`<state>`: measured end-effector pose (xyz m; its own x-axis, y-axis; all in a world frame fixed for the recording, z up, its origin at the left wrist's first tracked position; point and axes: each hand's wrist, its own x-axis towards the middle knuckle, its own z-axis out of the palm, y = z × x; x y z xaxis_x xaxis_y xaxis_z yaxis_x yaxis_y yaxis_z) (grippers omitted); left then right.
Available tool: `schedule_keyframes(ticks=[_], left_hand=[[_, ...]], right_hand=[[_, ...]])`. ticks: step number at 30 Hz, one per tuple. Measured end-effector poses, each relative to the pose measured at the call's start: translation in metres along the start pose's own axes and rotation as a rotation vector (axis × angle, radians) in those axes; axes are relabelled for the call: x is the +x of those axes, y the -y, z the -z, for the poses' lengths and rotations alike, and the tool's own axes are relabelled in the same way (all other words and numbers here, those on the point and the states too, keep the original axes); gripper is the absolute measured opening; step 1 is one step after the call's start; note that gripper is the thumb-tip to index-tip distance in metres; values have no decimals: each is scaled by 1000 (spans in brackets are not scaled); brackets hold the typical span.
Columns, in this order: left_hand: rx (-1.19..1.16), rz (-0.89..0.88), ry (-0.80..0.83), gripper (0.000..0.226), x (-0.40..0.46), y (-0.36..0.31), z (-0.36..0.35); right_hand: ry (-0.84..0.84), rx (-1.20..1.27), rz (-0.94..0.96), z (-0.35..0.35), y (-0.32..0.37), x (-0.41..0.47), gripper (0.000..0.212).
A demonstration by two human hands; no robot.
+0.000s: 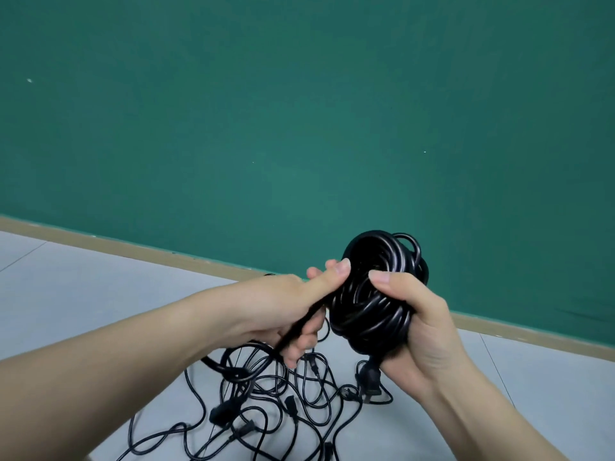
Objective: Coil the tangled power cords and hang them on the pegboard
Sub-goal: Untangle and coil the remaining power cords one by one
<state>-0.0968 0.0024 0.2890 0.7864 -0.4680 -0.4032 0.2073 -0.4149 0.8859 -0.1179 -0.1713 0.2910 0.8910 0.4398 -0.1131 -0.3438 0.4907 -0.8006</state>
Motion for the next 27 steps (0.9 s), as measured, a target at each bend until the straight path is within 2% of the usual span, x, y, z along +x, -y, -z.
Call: schedule_keyframes(ticks=[1, 2, 5, 6, 10, 14, 16, 18, 20, 23, 25, 27], left_hand=[[-8, 20, 39, 79, 0, -1, -1], [-25, 25, 69, 81, 0, -2, -3], [-77, -15, 89, 84, 3, -6, -13], [-88, -43, 84, 84, 4, -8, -16], [-147, -142, 121, 78, 2, -11, -20], [-252, -163, 271, 75, 0, -7, -20], [-331, -179, 300, 64, -2, -6, -15], [-391, -219, 254, 47, -1, -3, -8], [-356, -241, 165, 37, 4, 1, -3], [-230, -221, 73, 38, 9, 7, -5], [-224, -214, 85, 39, 9, 7, -6], [-269, -212, 115, 38, 5, 4, -3]], right_hand=[[-1, 22, 17, -3, 0, -1, 65], [-12, 25, 39, -6, 1, -1, 63], [-102, 46, 116, -18, 8, -1, 23], [-128, 88, 137, -19, 11, 1, 20], [-120, 193, 222, -18, 22, 8, 23], [-33, 154, 222, -12, 21, 9, 28], [8, 183, 216, -11, 23, 9, 30], [-21, 251, 239, -7, 29, 10, 34], [-105, 269, 278, 0, 37, 11, 38], [-151, 211, 305, 6, 36, 14, 42], [-138, 174, 288, 8, 30, 15, 47], [-90, 140, 257, 7, 24, 15, 42]])
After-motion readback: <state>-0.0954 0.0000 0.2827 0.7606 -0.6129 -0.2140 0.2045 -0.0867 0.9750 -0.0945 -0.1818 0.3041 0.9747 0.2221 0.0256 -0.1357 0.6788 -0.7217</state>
